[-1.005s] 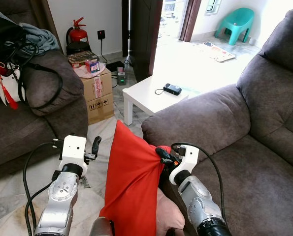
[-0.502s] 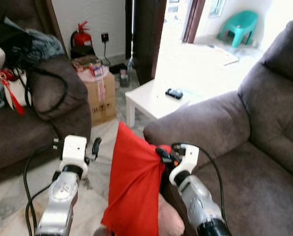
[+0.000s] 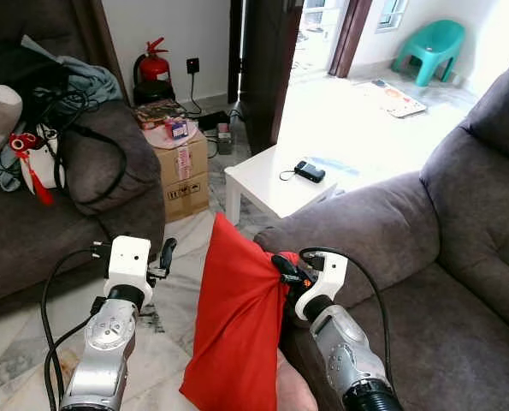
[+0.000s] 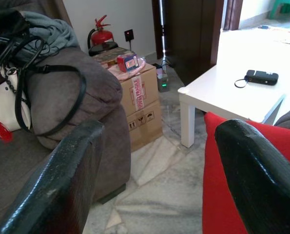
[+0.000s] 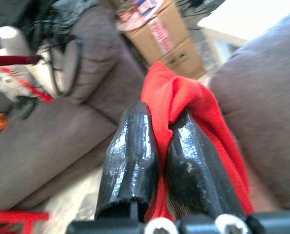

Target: Move the pillow to the sofa from floor

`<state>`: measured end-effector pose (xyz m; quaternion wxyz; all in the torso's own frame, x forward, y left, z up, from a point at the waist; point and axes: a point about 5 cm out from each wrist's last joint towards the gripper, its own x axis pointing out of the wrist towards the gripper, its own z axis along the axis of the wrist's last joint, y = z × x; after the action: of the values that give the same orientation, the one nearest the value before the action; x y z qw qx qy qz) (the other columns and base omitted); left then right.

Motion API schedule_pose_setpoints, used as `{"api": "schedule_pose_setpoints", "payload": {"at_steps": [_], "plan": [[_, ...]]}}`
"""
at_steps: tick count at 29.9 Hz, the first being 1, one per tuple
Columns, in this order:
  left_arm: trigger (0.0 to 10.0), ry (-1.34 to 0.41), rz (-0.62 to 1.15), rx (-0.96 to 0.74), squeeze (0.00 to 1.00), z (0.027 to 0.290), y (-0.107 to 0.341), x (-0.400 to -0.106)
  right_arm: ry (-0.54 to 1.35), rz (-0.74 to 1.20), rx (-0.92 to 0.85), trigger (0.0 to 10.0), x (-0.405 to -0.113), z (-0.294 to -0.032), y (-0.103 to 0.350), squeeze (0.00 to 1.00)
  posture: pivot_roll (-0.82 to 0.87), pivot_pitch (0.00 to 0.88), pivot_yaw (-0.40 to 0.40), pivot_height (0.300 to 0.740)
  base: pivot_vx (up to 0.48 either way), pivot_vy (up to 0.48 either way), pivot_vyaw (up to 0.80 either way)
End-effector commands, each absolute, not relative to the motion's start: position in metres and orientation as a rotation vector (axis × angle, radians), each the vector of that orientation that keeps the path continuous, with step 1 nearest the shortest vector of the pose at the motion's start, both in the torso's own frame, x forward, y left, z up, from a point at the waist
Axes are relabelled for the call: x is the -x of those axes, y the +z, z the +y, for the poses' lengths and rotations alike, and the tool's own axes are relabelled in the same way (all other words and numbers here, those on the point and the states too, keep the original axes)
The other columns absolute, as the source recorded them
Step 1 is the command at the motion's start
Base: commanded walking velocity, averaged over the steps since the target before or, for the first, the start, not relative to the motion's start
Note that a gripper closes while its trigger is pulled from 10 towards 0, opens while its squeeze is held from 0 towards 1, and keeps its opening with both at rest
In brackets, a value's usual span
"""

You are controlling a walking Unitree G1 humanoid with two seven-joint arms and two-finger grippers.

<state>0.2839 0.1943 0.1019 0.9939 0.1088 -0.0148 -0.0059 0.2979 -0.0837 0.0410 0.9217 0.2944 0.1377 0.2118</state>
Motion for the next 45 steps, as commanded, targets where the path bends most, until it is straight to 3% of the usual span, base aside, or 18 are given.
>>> {"api": "schedule_pose_setpoints", "payload": {"at_steps": [1,9,10,19,30,32,35,36,38,40,42,45], "plan": [[10.0,-0.022,-0.011,-0.212,0.0,0.195,0.098,-0.282,0.563,0.095,-0.633,10.0,-0.311,-0.079,0.084,0.0,0.19,0.0,-0.112,0.74,0.0,0.0,0.0],[10.0,-0.027,-0.011,-0.214,0.0,0.195,0.099,-0.284,0.93,0.023,-0.597,10.0,-0.288,-0.055,0.132,0.0,0.18,0.0,-0.109,0.74,0.0,0.0,0.0],[10.0,-0.027,-0.012,-0.214,0.0,0.196,0.1,-0.285,1.04,-0.016,-0.625,10.0,-0.279,-0.051,0.148,0.0,0.18,0.0,-0.107,0.74,0.0,0.0,0.0],[10.0,-0.031,-0.019,-0.216,0.0,0.196,0.102,-0.289,1.419,-0.131,-0.693,10.0,-0.238,-0.03,0.202,0.0,0.18,0.0,-0.105,0.74,0.0,0.0,0.0],[10.0,-0.027,-0.027,-0.217,0.0,0.196,0.103,-0.29,1.738,-0.191,-0.741,10.0,-0.199,-0.007,0.233,0.0,0.19,0.0,-0.108,0.74,0.0,0.0,0.0],[10.0,-0.028,-0.027,-0.217,0.0,0.195,0.103,-0.29,1.711,-0.222,-0.738,10.0,-0.202,-0.003,0.239,0.0,0.19,0.0,-0.112,0.74,0.0,0.0,0.0],[10.0,-0.024,-0.027,-0.217,0.0,0.195,0.103,-0.291,1.411,-0.201,-0.65,10.0,-0.236,0.002,0.235,0.0,0.19,0.0,-0.116,0.74,0.0,0.0,0.0],[10.0,-0.024,-0.027,-0.217,0.0,0.195,0.103,-0.291,1.411,-0.201,-0.65,10.0,-0.236,0.002,0.235,0.0,0.19,0.0,-0.116,0.74,0.0,0.0,0.0],[10.0,-0.021,-0.024,-0.216,0.0,0.195,0.101,-0.29,1.115,-0.124,-0.564,10.0,-0.272,-0.02,0.211,0.0,0.18,0.0,-0.112,0.74,0.0,0.0,0.0],[10.0,-0.024,-0.022,-0.215,0.0,0.195,0.101,-0.29,0.945,-0.064,-0.517,10.0,-0.291,-0.041,0.194,0.0,0.18,0.0,-0.113,0.74,0.0,0.0,0.0],[10.0,-0.026,-0.021,-0.214,0.0,0.194,0.101,-0.29,0.85,-0.036,-0.473,10.0,-0.3,-0.053,0.184,0.0,0.18,0.0,-0.111,0.74,0.0,0.0,0.0],[10.0,-0.031,-0.022,-0.209,0.0,0.193,0.1,-0.291,0.548,0.1,-0.397,10.0,-0.322,-0.085,0.146,0.0,0.17,0.0,-0.112,0.74,0.0,0.0,0.0]]}}
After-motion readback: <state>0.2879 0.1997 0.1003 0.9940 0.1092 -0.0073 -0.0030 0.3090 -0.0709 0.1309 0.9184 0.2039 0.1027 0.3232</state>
